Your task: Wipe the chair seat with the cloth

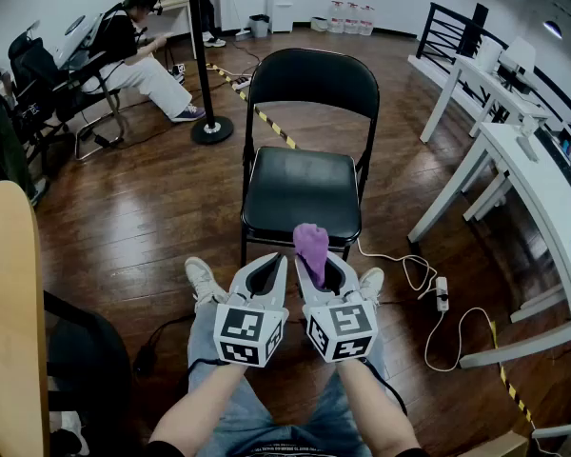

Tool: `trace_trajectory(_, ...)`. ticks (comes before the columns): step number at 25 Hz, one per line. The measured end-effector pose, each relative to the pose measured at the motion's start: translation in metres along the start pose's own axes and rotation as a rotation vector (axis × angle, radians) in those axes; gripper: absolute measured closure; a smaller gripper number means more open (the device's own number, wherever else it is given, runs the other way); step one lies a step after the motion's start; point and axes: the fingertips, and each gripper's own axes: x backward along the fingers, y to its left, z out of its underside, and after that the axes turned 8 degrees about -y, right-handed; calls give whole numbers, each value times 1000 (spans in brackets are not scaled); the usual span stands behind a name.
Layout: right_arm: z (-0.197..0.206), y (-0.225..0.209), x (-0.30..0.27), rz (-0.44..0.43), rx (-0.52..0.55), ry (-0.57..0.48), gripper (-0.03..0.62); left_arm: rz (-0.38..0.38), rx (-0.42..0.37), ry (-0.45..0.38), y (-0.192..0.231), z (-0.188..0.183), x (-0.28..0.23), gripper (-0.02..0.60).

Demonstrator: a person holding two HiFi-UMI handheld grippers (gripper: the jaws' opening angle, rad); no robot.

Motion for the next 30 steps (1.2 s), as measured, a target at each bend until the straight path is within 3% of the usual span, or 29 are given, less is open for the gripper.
trace_trajectory(18, 3, -45, -91, -19, 12, 20, 477, -13, -6, 10, 50, 4, -89, 577)
trace_trajectory(30, 6, -50, -156, -48, 15, 40, 477, -30, -16, 27, 96, -1, -127, 577)
